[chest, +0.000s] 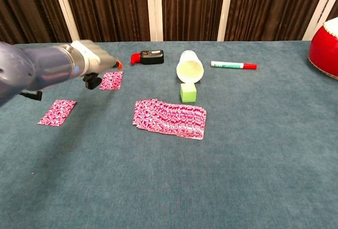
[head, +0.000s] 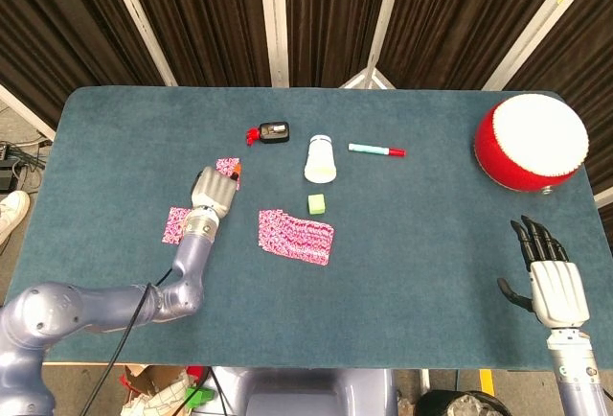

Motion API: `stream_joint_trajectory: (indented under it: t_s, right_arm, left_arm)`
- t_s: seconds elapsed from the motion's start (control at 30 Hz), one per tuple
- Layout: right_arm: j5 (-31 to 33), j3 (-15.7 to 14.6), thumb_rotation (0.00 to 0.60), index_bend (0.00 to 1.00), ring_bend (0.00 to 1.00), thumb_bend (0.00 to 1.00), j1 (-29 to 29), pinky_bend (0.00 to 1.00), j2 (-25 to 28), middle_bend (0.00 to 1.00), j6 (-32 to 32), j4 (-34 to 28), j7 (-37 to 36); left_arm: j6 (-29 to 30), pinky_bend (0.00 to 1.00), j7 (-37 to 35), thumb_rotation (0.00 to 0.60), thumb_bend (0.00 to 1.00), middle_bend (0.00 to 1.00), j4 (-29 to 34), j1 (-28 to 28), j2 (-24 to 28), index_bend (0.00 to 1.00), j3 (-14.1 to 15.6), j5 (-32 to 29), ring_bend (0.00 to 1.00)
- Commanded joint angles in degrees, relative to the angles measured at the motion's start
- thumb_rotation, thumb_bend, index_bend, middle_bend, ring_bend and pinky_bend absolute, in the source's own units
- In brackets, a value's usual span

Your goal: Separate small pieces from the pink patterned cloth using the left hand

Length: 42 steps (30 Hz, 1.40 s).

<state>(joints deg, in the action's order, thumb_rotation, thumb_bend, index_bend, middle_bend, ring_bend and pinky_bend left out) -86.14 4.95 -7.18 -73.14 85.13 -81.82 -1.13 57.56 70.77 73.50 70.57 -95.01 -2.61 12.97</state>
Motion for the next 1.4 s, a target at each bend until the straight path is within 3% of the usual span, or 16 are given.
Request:
stream_joint_trajectory:
  t_s: [0.03,0.13,0.27,0.37,0.53,0.63,0.73,0.87,1.23,1.4]
  right_arm:
    - [-0.3,-0.1,0.6,0.02,0.08,0.28,0.1,0.19,0.1,0.05,0.2,-0.4,0.3]
    - [-0.3,-0.3,0.6,0.02,0.08,0.28,0.1,0.19,0.2,0.05,0.1,-0.6,0.3]
    - [-0.3,-0.2,0.6,0.02,0.08,0.28,0.1,0.19,0.3,0.05,0.1,-0.8,0.1]
    - [-0.4,-0.2,0.6,0.02,0.08,0.28,0.1,0.19,0.4,0.05,0.1,-1.0,-0.1]
    - [-0.9,-0.4,0.6,0.02,0.08,0.28,0.1,0.19,0.6,0.05,0.3,-1.5,0.1]
    - [-0.9,-0.2,0.6,0.02,0.08,0.28,0.2,0.19,0.7,0.05,0.6,-1.8,0.1]
    - [-1.0,-0.3,0.6,0.02,0.08,0.28,0.3,0.19,0.8,0.05,0.8,-1.9,-0.1]
    - [-1.4,-0.5,0.6,0.02,0.08,0.28,0.2,0.19,0.7,0.05,0.7,-1.7,0.1]
    - [-2.2,-0.4,0.6,0.02,0.08,0.28,0.6,0.19,1.3,0.05,2.2,-2.0,-1.3]
    - [-2.5,-0.4,0.6,0.02,0.08,0.28,0.7,0.19,1.6,0.05,2.5,-1.9,-2.0]
  left_arm:
    - [4.9,0.61,-4.0,0.6,0.67,0.59,11.5,-1.4,8.4,0.04,-2.5,4.9,0.52]
    - [7.2,0.5,-4.1,0.6,0.59,0.41,19.0,-2.4,13.9,0.04,-2.8,4.2,0.37]
    - [10.7,0.35,-4.8,0.6,0.33,0.27,31.0,-5.2,22.8,0.03,-1.6,2.2,0.21]
    - [12.7,0.3,-7.7,0.6,0.28,0.16,37.1,-8.5,28.4,0.01,0.5,4.4,0.13]
    - [17.8,0.28,-17.2,0.6,0.28,0.07,40.9,-17.5,33.7,0.01,6.2,20.1,0.09]
    - [22.2,0.26,-25.8,0.6,0.28,0.06,41.7,-25.3,35.3,0.01,11.3,33.9,0.08]
    - [29.2,0.23,-33.3,0.6,0.28,0.05,39.9,-34.2,34.9,0.01,17.3,48.8,0.05]
    - [36.8,0.18,-38.9,0.6,0.28,0.04,34.9,-43.3,32.2,0.01,21.9,60.3,0.03]
    - [47.5,0.17,-45.0,0.6,0.28,0.04,28.9,-55.0,28.6,0.01,20.6,73.3,0.01]
    - [49.4,0.17,-44.8,0.6,0.28,0.04,29.8,-58.1,29.2,0.01,18.5,71.9,0.01]
